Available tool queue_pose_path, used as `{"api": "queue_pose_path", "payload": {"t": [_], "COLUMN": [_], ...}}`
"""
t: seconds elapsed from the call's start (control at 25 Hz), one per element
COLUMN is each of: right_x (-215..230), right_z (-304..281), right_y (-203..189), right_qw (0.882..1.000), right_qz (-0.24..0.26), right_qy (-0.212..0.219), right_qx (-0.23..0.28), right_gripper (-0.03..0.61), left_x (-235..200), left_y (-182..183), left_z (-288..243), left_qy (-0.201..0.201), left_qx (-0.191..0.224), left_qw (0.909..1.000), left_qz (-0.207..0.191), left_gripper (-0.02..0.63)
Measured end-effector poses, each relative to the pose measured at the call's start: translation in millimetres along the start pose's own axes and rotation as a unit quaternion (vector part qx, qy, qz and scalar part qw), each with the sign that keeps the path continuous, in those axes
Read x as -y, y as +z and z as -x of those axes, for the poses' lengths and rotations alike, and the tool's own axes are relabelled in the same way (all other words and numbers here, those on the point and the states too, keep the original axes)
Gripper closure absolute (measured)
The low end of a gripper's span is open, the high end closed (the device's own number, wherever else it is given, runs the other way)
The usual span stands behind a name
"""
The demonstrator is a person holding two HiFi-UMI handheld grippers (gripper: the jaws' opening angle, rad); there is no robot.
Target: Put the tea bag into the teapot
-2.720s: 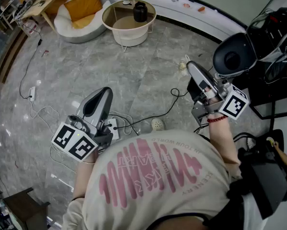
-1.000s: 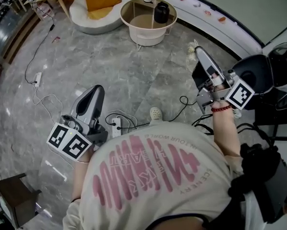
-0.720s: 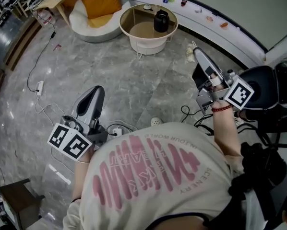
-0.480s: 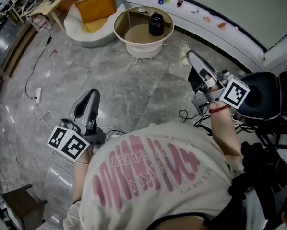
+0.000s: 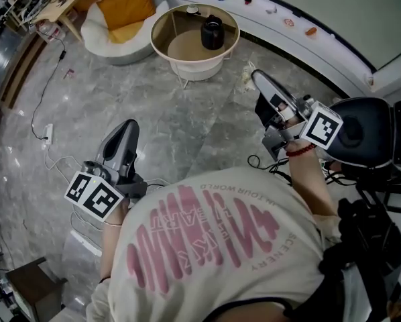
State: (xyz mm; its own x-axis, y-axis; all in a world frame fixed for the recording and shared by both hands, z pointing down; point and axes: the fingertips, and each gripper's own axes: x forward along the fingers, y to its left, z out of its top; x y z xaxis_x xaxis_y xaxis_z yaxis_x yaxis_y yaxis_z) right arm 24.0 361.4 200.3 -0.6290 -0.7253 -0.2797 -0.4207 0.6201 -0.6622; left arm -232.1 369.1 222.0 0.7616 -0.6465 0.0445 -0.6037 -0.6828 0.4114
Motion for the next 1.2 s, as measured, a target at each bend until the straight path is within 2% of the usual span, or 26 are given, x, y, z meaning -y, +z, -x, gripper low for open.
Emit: {"api": "queue_pose_path", "payload": {"t": [0.32,0.72,1.2], "right_x": [25,43,54], "right_z": [5,12,12], "right_y": [10,26,24], "right_qw": [1.0,0.999,0.998], "right_qz": [-0.017,-0.014,-0.025], "right_qy": [-0.011,-0.033,-0.048], "right_qx": [0.013,0.017,0.022], "right_gripper": [0.569,0.569,0.569], "left_x": [-4,-10,-20], "left_y": [1,-7,-4], "left_z": [-25,-56,-81], "left_qy": [-0.001,-0.016,-0.031], "left_qx": [-0.014,-0.028,-0.026], "left_qw": [0.9999,0.9994,0.9982], "left_qz": [-0.003,0.015,0.043], "left_gripper": [0.595,0.595,0.595]}}
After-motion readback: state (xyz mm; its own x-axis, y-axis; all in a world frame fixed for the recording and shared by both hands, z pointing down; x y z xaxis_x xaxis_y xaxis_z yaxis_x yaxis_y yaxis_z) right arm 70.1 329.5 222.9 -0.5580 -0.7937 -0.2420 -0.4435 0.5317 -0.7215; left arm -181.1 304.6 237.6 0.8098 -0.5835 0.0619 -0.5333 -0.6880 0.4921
